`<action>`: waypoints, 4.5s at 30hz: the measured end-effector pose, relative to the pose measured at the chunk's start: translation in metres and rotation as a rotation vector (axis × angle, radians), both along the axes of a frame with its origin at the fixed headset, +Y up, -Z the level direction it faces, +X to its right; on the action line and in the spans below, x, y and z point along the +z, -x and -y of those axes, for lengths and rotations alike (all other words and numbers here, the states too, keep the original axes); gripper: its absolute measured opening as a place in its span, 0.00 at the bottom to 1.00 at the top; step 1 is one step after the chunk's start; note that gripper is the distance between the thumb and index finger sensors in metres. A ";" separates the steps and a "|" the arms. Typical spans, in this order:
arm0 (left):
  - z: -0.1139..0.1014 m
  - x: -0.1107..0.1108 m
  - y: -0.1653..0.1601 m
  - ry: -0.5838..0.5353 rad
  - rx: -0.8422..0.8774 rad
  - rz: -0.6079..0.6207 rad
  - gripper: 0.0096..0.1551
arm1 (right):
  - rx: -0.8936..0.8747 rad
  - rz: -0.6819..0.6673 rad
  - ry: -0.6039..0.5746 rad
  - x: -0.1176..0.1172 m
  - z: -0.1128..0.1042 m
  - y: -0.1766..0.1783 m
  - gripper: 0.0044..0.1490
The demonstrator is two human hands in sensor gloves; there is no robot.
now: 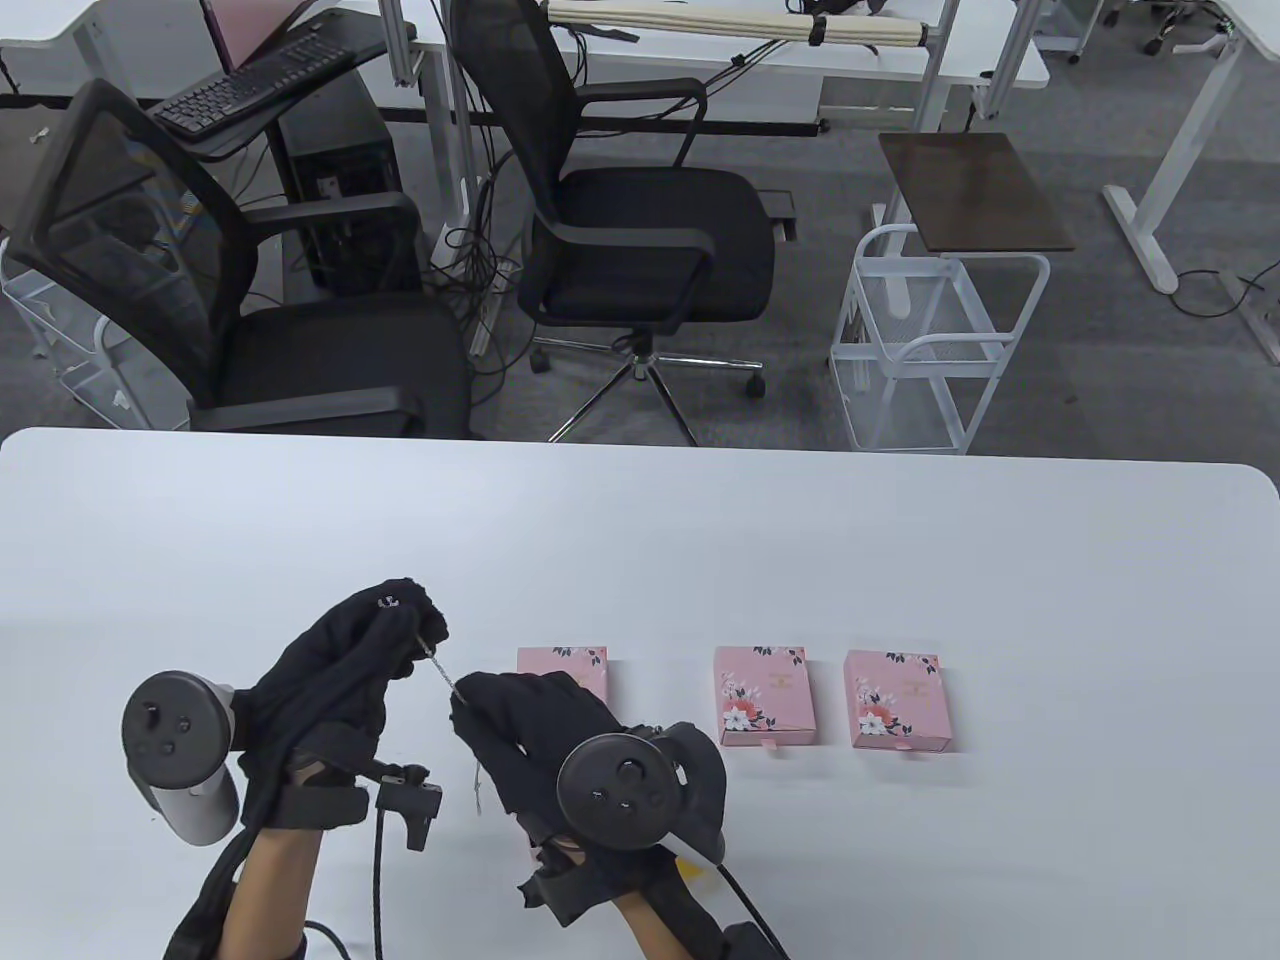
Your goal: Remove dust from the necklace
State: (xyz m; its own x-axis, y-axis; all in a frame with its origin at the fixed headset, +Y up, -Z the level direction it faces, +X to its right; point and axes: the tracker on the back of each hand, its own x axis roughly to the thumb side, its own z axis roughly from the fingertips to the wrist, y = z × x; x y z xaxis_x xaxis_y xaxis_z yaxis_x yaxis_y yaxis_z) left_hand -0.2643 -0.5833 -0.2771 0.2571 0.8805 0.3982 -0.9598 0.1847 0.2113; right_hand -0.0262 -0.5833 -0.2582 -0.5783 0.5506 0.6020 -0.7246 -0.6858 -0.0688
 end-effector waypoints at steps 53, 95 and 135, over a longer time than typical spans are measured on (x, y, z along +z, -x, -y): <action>-0.017 0.012 -0.004 -0.036 -0.176 0.039 0.19 | 0.258 0.069 0.138 -0.002 0.030 0.000 0.29; -0.015 0.011 -0.005 0.000 -0.078 0.122 0.19 | -0.175 0.138 0.178 -0.019 0.032 -0.077 0.34; -0.004 -0.001 -0.023 0.053 -0.095 0.287 0.18 | -0.417 -0.390 0.361 -0.037 0.017 -0.012 0.26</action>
